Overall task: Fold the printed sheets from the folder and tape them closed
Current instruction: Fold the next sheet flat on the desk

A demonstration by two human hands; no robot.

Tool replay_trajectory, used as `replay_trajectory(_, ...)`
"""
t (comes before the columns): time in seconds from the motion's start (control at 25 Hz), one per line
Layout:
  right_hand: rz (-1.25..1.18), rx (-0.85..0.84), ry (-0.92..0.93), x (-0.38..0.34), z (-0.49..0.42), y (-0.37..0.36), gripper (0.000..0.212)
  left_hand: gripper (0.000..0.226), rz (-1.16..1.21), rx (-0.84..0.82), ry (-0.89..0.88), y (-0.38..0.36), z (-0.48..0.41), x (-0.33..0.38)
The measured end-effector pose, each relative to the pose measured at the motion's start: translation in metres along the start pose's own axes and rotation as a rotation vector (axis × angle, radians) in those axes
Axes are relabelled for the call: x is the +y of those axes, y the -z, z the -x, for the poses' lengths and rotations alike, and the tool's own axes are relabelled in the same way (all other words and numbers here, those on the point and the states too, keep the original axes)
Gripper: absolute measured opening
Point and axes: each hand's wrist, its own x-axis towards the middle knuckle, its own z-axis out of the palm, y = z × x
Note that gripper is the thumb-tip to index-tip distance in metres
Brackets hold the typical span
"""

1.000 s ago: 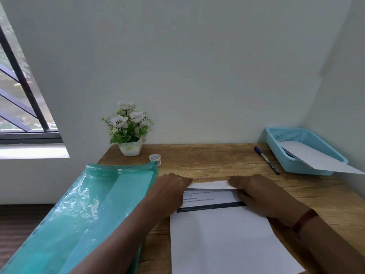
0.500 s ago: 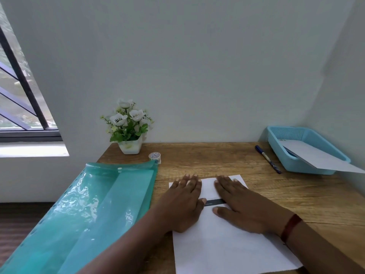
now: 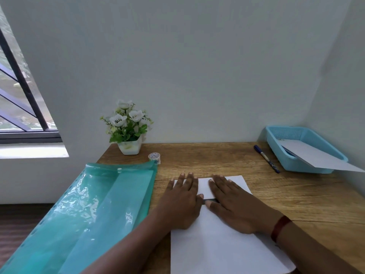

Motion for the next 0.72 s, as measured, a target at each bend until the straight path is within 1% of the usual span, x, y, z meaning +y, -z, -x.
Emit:
replay_trajectory(0.08, 0.014, 0.017, -0.026, 0.009, 0.001, 0.0, 0.096, 0.061, 0.01, -0.008, 0.032, 0.001, 0.0, -0.001)
replay_trajectory(0.12, 0.021, 0.025, -0.036, 0.014, 0.002, 0.0, 0.092, 0.061, 0.018, -0.014, 0.037, 0.002, 0.0, -0.003)
replay_trajectory(0.24, 0.043, 0.053, -0.03, 0.029, -0.001, 0.001, 0.069, 0.06, 0.061, -0.056, 0.002, 0.008, 0.0, -0.011)
replay_trajectory(0.32, 0.037, 0.114, -0.005, 0.038, -0.001, 0.004, 0.062, 0.061, 0.131, -0.055, -0.018, 0.012, 0.0, -0.022)
replay_trajectory(0.52, -0.106, 0.253, -0.012, 0.053, 0.003, 0.013, 0.057, 0.068, 0.256, 0.067, -0.013, 0.022, -0.003, -0.046)
replay_trajectory(0.72, -0.171, 0.287, -0.025, 0.06, -0.003, 0.012, 0.061, 0.072, 0.313, 0.16, -0.025, 0.022, -0.006, -0.051)
